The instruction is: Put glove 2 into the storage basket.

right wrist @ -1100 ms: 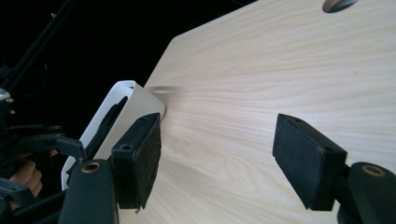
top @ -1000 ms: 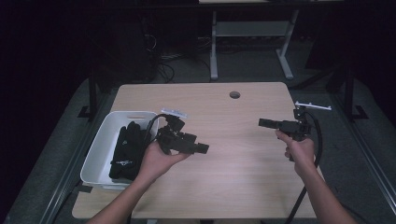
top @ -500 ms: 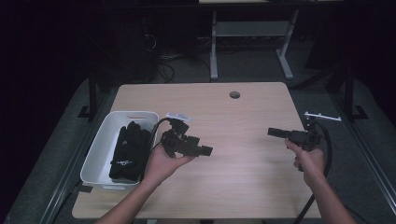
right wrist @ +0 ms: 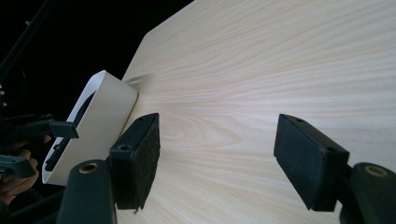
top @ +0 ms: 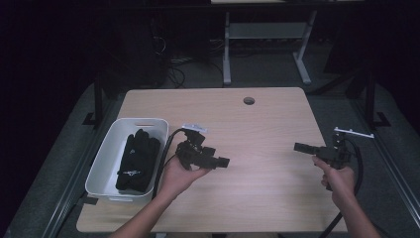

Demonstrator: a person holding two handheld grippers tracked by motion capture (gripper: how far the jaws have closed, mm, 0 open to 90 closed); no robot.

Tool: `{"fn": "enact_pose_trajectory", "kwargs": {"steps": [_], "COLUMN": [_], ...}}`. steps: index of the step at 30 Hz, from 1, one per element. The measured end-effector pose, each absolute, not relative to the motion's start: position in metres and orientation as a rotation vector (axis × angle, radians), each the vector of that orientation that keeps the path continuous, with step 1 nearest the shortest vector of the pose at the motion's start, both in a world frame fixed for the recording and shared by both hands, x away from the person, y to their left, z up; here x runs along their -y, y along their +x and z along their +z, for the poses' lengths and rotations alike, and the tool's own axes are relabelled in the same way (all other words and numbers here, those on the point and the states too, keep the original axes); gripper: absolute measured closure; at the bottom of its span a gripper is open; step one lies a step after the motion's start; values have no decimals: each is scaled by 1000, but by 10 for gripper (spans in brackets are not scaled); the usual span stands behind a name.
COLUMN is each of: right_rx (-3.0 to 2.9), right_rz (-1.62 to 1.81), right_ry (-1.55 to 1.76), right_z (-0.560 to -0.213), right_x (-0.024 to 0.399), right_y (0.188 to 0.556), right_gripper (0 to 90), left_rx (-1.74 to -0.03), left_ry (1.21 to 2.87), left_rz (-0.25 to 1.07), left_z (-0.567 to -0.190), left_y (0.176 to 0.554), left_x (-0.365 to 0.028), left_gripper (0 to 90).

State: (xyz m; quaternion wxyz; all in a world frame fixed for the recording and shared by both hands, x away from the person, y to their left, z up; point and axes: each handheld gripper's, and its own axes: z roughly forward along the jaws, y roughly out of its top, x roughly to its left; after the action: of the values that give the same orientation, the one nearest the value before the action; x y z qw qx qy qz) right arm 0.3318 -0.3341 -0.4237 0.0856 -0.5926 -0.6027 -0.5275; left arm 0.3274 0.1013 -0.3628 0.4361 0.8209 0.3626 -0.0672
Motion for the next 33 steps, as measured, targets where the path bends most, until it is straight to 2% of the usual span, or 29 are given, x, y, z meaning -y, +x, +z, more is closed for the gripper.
{"fn": "enact_pose_trajectory", "kwargs": {"steps": [33], "right_rx": [1737], "right_rz": [-1578], "right_ry": [-1831], "right_z": [-453], "right_x": [372], "right_y": [293], "right_gripper": [303], "left_rx": [-919], "left_ry": [2062], "left_rz": [-190], "left_z": [-391], "left_y": [325], "left_x": [-92], "left_gripper": [230]}}
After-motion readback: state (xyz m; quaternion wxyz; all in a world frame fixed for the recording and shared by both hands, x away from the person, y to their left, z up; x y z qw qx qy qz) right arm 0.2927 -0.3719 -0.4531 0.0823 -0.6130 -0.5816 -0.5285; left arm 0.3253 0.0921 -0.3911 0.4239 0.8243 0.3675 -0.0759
